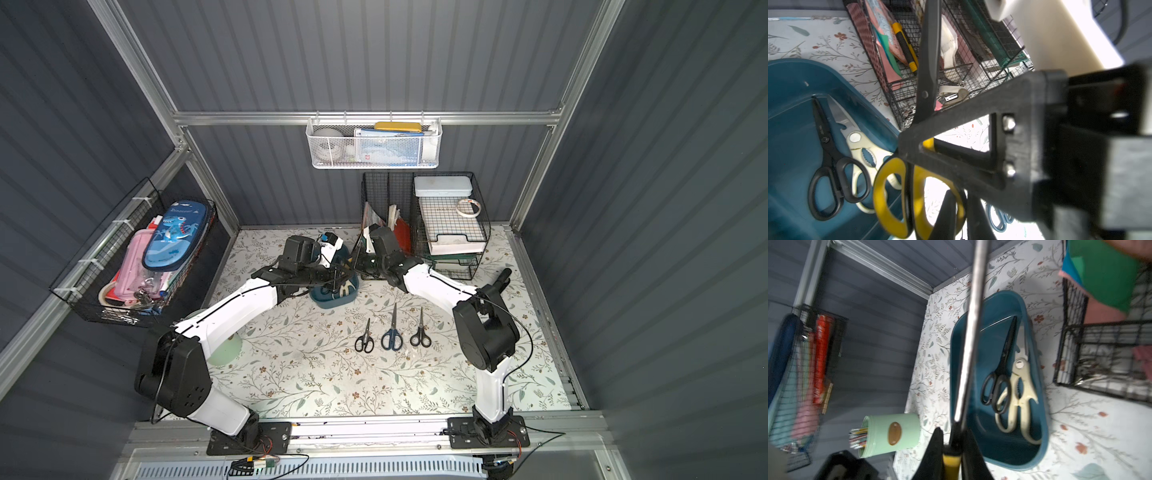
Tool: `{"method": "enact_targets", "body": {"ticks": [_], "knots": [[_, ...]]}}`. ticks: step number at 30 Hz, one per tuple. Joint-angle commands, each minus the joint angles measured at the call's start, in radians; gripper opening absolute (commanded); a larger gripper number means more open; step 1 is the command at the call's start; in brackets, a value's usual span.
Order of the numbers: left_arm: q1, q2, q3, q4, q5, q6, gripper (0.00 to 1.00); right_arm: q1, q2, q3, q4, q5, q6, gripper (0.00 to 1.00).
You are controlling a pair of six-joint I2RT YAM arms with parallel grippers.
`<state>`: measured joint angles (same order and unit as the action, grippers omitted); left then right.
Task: Take the scissors out of the storage box
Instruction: Pick up the scissors from the storage box, then place the scissors at the center of the board.
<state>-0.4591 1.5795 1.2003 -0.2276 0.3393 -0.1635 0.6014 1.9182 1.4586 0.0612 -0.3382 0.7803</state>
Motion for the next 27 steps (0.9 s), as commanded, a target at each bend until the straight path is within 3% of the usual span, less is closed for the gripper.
{"method": "enact_targets", "body": {"ticks": [1,2,5,9,14,17,20,21,23,27], "knots": [[-0.002,-0.02,0.019,-0.006,-0.047,0.003,0.2,0.003,-0.004,-0.013,0.021,-0.003,0.018,0.08],[-0.003,-0.009,0.032,-0.025,-0.059,-0.001,0.3,0.002,-0.007,-0.021,0.024,0.002,0.021,0.07],[-0.003,0.005,0.055,-0.069,-0.086,-0.011,0.36,-0.007,-0.015,-0.032,0.022,0.008,0.018,0.05],[-0.001,-0.019,0.05,-0.063,-0.094,-0.029,0.53,-0.031,-0.03,-0.047,0.006,0.011,-0.001,0.05],[0.033,-0.048,0.057,-0.061,-0.163,-0.078,0.6,-0.051,-0.074,-0.059,-0.081,0.013,-0.09,0.03],[0.092,-0.053,0.061,-0.061,-0.206,-0.144,0.64,-0.049,-0.096,-0.082,-0.151,-0.046,-0.125,0.03],[0.163,-0.036,0.08,-0.082,-0.242,-0.208,0.68,-0.001,-0.137,-0.157,-0.173,-0.057,-0.149,0.02],[0.176,-0.025,0.095,-0.097,-0.265,-0.212,0.75,0.027,-0.152,-0.184,-0.173,-0.055,-0.152,0.02],[0.181,-0.007,0.12,-0.131,-0.318,-0.212,0.99,0.079,-0.172,-0.225,-0.17,-0.052,-0.146,0.02],[0.181,0.014,0.155,-0.164,-0.404,-0.222,0.99,0.172,-0.174,-0.303,-0.073,-0.054,-0.086,0.03]]}}
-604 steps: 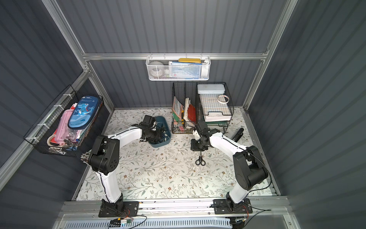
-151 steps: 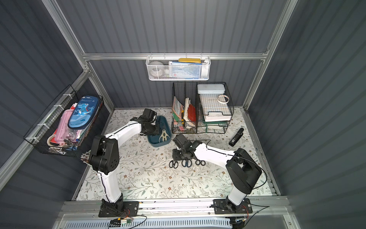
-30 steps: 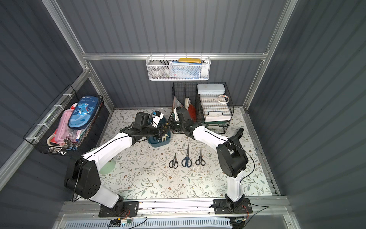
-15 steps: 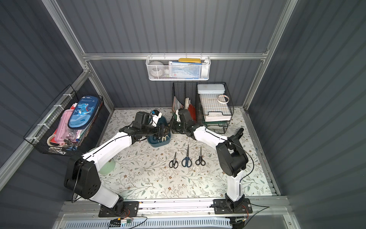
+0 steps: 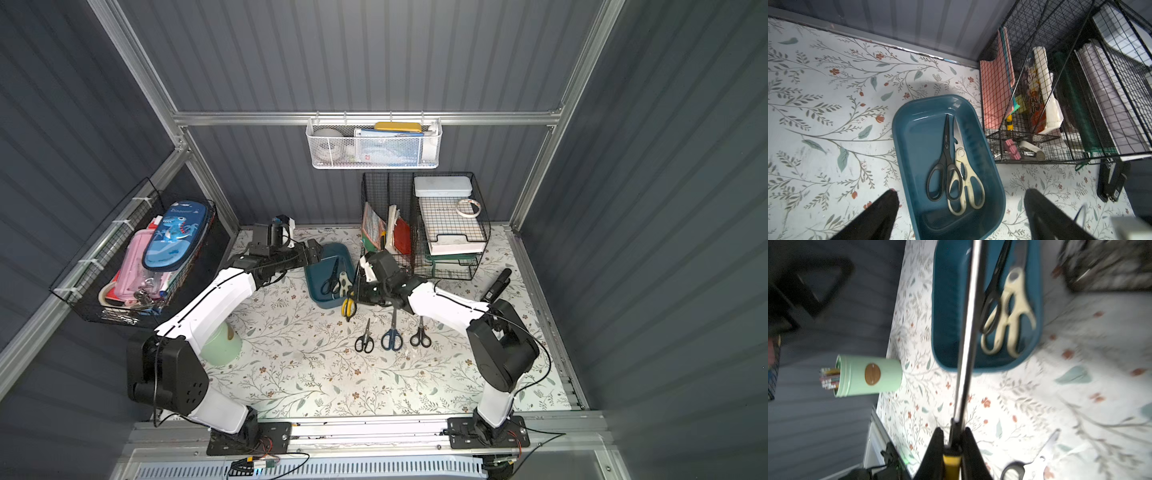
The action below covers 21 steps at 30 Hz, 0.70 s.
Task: Take the scissors out of the storage box
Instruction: Place the scissors at the center of the board.
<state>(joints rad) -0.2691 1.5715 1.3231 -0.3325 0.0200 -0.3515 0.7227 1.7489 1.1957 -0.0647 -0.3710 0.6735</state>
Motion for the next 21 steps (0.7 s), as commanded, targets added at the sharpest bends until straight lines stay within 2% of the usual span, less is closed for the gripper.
{"method": "enact_targets", "body": {"ticks": [1,4,9,14,21], "knots": [[-0.009,0.025,0.036,-0.066,-0.106,-0.038,0.99,0.066,0.002,-0.048,0.069,-0.022,0.031,0.03],[-0.009,0.027,0.038,-0.081,-0.15,-0.043,0.99,0.109,0.039,-0.065,0.122,-0.018,0.059,0.03],[-0.007,0.027,0.027,-0.075,-0.128,-0.044,0.99,0.143,0.129,-0.066,0.213,-0.034,0.099,0.03],[-0.007,0.018,0.007,-0.061,-0.11,-0.044,0.99,0.147,0.205,-0.064,0.287,-0.029,0.148,0.03],[-0.007,0.013,-0.001,-0.068,-0.106,-0.035,0.99,0.136,0.226,-0.082,0.281,-0.004,0.158,0.03]]}}
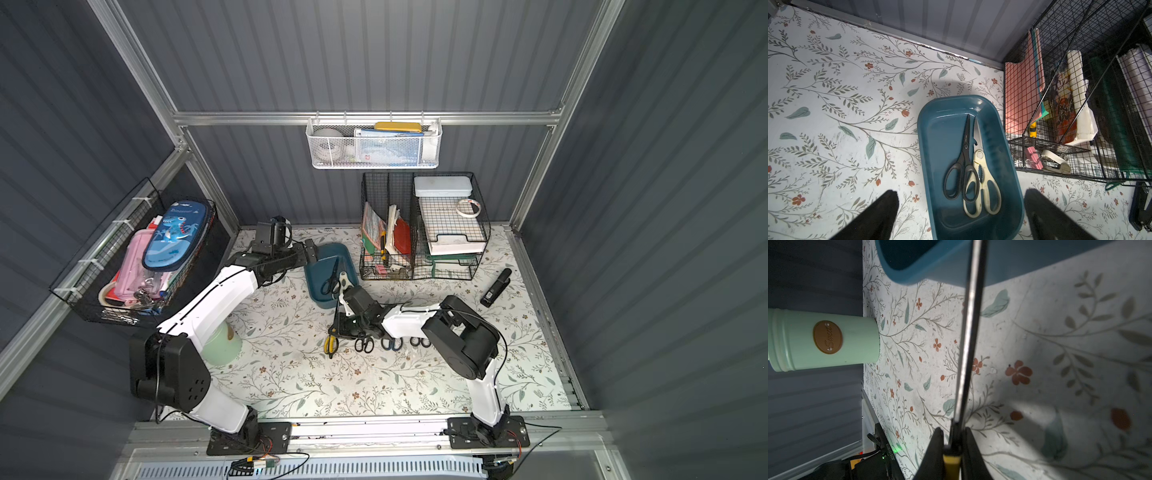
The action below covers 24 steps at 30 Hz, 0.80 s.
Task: Take the scissors out of the storage box
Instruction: Place the scissors at the center of the board.
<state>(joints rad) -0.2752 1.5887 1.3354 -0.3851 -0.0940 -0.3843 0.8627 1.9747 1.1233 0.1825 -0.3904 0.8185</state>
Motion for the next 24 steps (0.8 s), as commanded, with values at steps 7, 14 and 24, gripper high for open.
{"method": "enact_targets", "body": {"ticks": [7,14,24], "knots": [[-0.001,0.012,-0.018,-0.006,0.03,-0.002,0.99,-0.025,0.012,0.001,-0.063,-0.01,-0.016,0.08],[-0.001,0.019,-0.01,-0.008,0.03,-0.001,0.99,-0.036,0.032,0.013,-0.119,-0.021,-0.039,0.14],[-0.002,0.056,0.01,-0.012,0.01,0.037,0.99,-0.042,0.037,0.011,-0.146,-0.017,-0.048,0.32]]}}
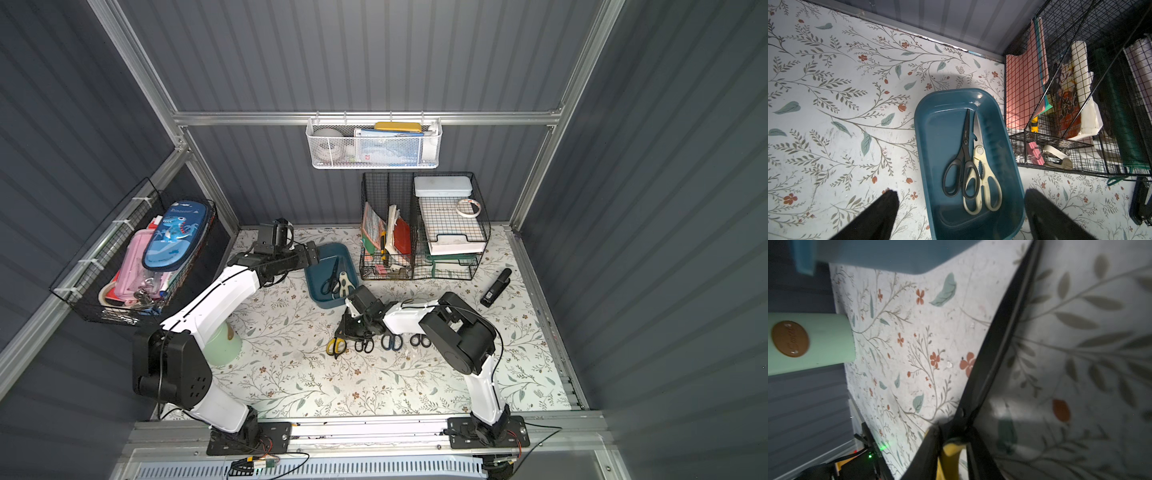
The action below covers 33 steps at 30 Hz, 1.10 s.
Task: Take the scissors out of the storage box
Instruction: Place the scissors at the center of the board, then pick up the scissors from the storage box.
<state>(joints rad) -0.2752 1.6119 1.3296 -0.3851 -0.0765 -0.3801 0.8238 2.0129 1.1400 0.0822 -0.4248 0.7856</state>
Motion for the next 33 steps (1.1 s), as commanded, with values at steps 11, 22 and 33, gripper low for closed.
{"method": "enact_targets", "body": {"ticks": [11,22,33], "knots": [[-0.002,0.198,0.073,-0.033,-0.021,0.082,0.86,-0.003,-0.128,0.028,-0.162,0.105,-0.107,0.43],[-0.045,0.343,0.208,-0.076,-0.014,0.154,0.61,-0.011,-0.215,0.232,-0.43,0.357,-0.293,0.42],[-0.088,0.456,0.26,-0.152,0.034,0.143,0.55,-0.117,-0.306,0.13,-0.374,0.317,-0.26,0.42]]}}
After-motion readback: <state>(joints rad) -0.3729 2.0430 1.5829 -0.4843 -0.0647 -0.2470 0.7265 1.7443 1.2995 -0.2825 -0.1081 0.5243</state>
